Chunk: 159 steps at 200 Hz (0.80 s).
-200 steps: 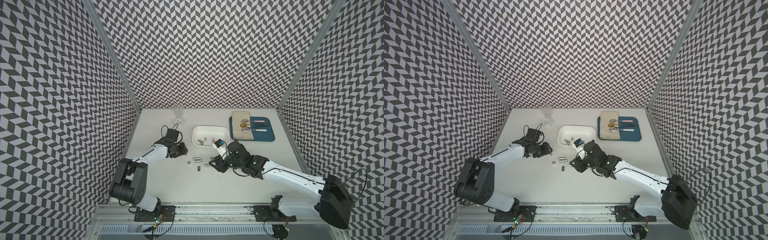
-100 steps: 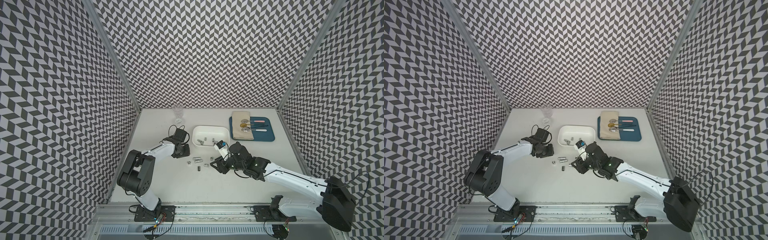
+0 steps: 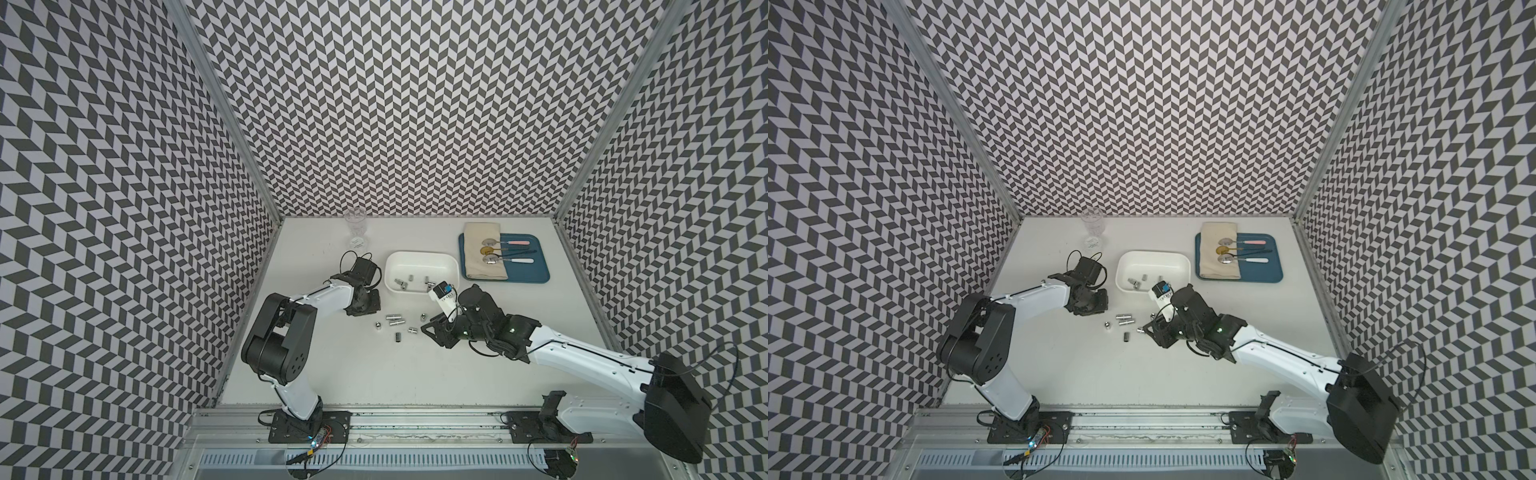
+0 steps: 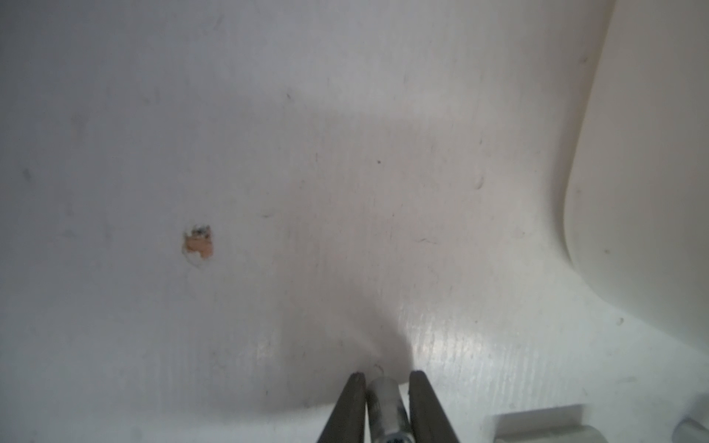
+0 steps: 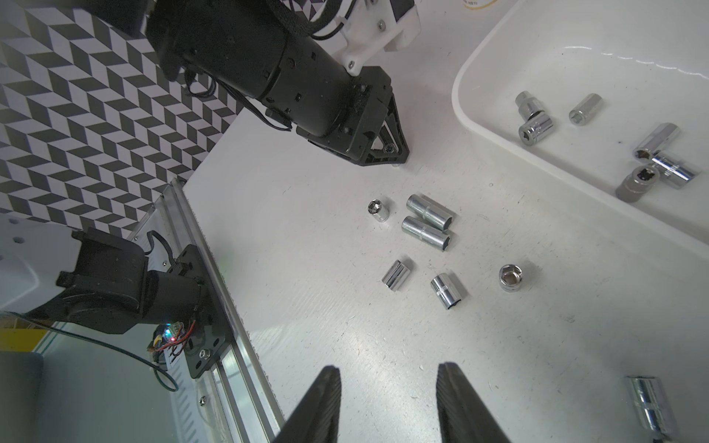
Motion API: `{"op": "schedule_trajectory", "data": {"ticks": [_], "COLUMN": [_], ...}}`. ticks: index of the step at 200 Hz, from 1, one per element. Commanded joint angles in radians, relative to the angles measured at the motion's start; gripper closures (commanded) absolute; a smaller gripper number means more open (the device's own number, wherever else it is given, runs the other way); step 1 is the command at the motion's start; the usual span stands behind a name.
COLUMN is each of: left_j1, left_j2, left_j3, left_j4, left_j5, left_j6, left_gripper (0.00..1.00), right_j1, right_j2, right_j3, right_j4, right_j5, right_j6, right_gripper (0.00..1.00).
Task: Put the socket on the desktop into the storage box
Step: Pick up the socket head at the center of the board.
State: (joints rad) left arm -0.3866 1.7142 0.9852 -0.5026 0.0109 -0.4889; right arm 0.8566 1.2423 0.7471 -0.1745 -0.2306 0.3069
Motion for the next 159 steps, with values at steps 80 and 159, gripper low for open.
{"op": "schedule_trajectory", "data": {"ticks": [80, 159], "left_j1": [-0.009, -0.033], "left_j2": [-0.029, -0.064], "left_j3": [0.039, 0.150], "left_j4": [-0.017, -0.068], "left_j5": [-0.010, 0.025], "left_j6": [0.012, 0.013], "left_gripper": [0.95, 0.95], "right_j1": [0.002, -0.093], "right_j2": [0.000, -0.040], "right_j3": [-0.013, -0.022], "right_j4": [0.062, 0.069], "right_j5": [0.034, 0.068], "right_j6": [0.037, 0.121], "right_gripper": [0.56, 0.55]}}
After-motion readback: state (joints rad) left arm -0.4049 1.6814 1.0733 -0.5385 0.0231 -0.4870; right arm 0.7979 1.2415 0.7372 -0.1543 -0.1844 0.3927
